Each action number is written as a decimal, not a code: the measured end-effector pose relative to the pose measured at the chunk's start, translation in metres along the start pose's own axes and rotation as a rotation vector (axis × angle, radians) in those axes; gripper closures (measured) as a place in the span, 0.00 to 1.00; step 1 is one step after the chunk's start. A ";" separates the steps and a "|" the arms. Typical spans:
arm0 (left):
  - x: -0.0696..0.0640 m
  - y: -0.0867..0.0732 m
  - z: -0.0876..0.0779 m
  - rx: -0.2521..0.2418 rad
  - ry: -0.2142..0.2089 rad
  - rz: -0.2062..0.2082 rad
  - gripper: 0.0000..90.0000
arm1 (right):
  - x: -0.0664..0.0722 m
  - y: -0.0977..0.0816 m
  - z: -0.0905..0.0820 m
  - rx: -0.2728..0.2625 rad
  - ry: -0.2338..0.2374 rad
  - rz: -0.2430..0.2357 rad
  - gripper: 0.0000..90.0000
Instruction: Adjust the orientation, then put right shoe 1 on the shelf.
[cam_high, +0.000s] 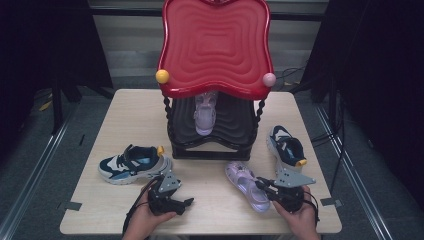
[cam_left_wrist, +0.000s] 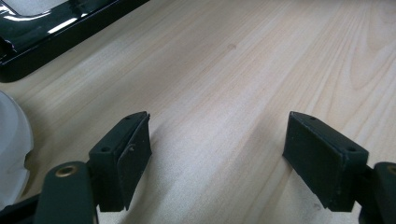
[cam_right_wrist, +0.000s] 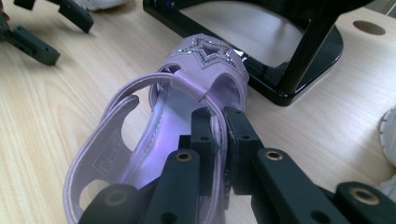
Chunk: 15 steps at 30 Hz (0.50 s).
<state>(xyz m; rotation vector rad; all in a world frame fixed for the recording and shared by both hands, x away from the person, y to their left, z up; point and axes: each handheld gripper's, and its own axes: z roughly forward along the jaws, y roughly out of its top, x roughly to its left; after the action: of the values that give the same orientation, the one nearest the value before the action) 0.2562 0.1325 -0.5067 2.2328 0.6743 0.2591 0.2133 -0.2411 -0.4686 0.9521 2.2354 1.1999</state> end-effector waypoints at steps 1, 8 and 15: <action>0.000 0.000 0.000 -0.003 -0.002 -0.001 0.25 | 0.000 0.001 -0.001 -0.003 -0.005 0.001 0.93; 0.000 0.000 0.000 0.000 0.001 0.001 0.25 | -0.001 0.012 -0.015 -0.026 -0.023 0.033 0.93; 0.000 0.000 0.000 0.000 0.000 0.001 0.25 | -0.004 0.030 -0.020 -0.046 -0.053 0.037 0.93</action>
<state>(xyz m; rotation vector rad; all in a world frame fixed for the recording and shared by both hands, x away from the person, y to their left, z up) 0.2561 0.1324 -0.5067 2.2329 0.6738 0.2598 0.2143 -0.2431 -0.4323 1.0001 2.1486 1.2228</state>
